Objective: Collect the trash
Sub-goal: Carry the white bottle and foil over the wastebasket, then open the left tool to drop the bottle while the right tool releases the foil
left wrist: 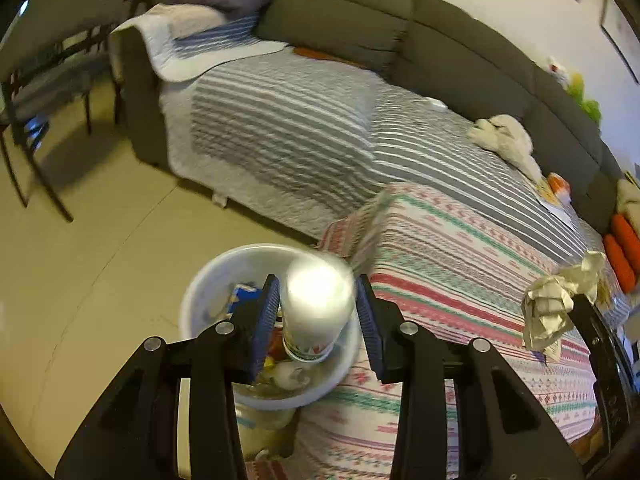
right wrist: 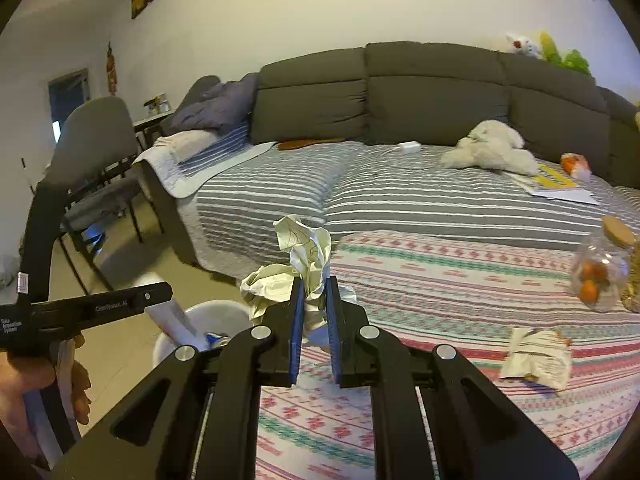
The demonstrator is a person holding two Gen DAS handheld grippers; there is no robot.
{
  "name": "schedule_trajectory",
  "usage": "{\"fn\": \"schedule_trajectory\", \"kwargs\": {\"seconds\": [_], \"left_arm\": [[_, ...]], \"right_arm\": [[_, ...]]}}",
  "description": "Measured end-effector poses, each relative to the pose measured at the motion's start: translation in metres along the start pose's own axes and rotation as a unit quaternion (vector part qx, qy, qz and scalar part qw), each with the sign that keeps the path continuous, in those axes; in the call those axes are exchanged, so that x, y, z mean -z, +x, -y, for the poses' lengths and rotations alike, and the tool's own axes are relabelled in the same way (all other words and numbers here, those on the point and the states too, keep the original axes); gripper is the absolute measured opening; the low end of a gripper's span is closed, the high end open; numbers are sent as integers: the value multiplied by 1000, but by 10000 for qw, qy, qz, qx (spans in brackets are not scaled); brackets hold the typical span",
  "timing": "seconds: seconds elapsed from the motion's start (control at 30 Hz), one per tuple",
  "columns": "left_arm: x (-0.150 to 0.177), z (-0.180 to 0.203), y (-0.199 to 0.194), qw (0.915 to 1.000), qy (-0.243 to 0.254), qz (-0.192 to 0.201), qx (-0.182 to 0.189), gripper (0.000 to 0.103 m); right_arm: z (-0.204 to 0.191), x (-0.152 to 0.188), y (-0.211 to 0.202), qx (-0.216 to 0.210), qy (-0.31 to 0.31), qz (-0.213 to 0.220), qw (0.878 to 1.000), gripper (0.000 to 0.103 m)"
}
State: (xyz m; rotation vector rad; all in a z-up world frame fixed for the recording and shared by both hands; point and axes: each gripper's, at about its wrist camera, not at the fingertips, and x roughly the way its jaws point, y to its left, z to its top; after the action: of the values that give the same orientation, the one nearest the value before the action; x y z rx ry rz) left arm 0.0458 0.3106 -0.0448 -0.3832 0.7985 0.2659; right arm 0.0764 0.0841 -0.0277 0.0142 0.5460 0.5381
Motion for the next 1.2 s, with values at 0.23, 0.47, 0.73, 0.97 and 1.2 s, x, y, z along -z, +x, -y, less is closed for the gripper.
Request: {"fn": "schedule_trajectory", "kwargs": {"seconds": [0.23, 0.47, 0.73, 0.97, 1.2], "left_arm": [[-8, -29, -11, 9994, -331, 67, -9, 37], [-17, -44, -44, 9968, -401, 633, -271, 37], [-23, -78, -64, 9909, -781, 957, -531, 40], [-23, -91, -78, 9856, -741, 1194, -940, 52], [-17, -80, -87, 9772, -443, 1505, -1432, 86]], "right_arm": [[-33, 5, 20, -234, -131, -166, 9995, 11], [-73, 12, 44, -486, -354, -384, 9974, 11], [-116, 20, 78, -802, -508, -658, 9933, 14], [-131, 21, 93, -647, -409, -721, 9944, 54], [-129, 6, 82, 6, -454, -414, 9981, 91]]}}
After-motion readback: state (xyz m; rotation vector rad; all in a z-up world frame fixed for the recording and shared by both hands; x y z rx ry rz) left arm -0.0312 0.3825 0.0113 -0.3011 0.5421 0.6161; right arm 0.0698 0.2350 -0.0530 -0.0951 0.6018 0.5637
